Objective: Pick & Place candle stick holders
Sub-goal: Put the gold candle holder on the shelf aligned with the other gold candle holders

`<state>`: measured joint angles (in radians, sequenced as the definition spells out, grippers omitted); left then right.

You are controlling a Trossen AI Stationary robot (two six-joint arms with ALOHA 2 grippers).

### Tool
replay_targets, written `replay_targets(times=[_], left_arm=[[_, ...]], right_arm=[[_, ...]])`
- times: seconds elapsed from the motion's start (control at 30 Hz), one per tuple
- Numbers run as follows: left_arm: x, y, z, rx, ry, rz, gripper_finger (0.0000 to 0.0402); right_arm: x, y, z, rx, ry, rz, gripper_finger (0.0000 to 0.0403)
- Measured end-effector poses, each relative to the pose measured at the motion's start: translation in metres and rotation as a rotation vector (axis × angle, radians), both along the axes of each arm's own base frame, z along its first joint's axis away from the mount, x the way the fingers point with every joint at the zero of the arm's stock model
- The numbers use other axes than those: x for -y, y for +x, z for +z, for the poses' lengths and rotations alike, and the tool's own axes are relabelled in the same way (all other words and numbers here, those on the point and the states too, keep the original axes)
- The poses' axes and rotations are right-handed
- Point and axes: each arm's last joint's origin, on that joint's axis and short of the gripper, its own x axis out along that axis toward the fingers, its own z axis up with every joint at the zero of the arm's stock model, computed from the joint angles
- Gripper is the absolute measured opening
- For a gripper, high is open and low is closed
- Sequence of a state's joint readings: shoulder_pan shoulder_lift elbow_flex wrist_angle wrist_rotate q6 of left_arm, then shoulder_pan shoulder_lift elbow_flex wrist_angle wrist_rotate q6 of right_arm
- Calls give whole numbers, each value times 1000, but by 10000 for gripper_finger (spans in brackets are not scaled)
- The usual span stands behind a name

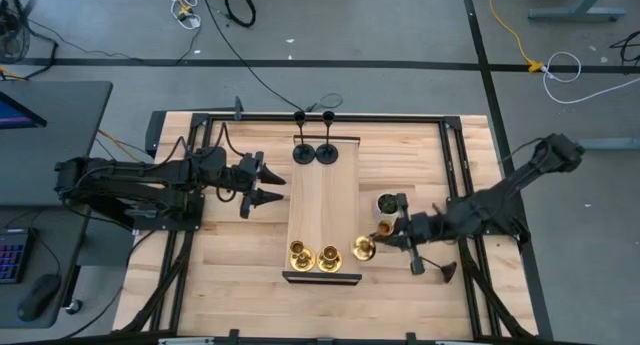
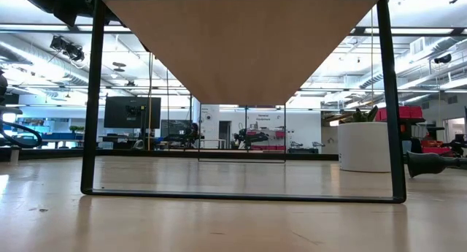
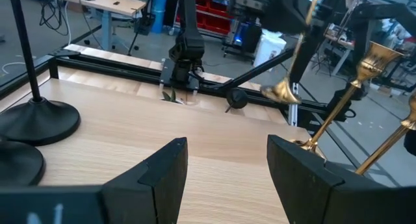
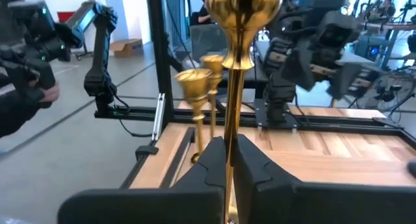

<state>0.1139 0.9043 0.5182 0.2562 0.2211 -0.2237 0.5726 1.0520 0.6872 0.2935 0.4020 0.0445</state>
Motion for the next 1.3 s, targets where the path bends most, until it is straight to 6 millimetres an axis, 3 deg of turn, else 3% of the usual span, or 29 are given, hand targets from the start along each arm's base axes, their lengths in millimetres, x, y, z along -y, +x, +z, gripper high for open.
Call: replay_targets(times=[0.23,0.47,1.3], left_arm=[[0,0,0,2,11,-1,211],[0,0,0,2,10,-1,211],[0,0,0,1,10,-1,211]], right_arm=[[-18,11,-14,-26,4,7,0],[-26,22,-11,-82,-10,7,0],[-37,39,-24,-157,-8,-23,0]])
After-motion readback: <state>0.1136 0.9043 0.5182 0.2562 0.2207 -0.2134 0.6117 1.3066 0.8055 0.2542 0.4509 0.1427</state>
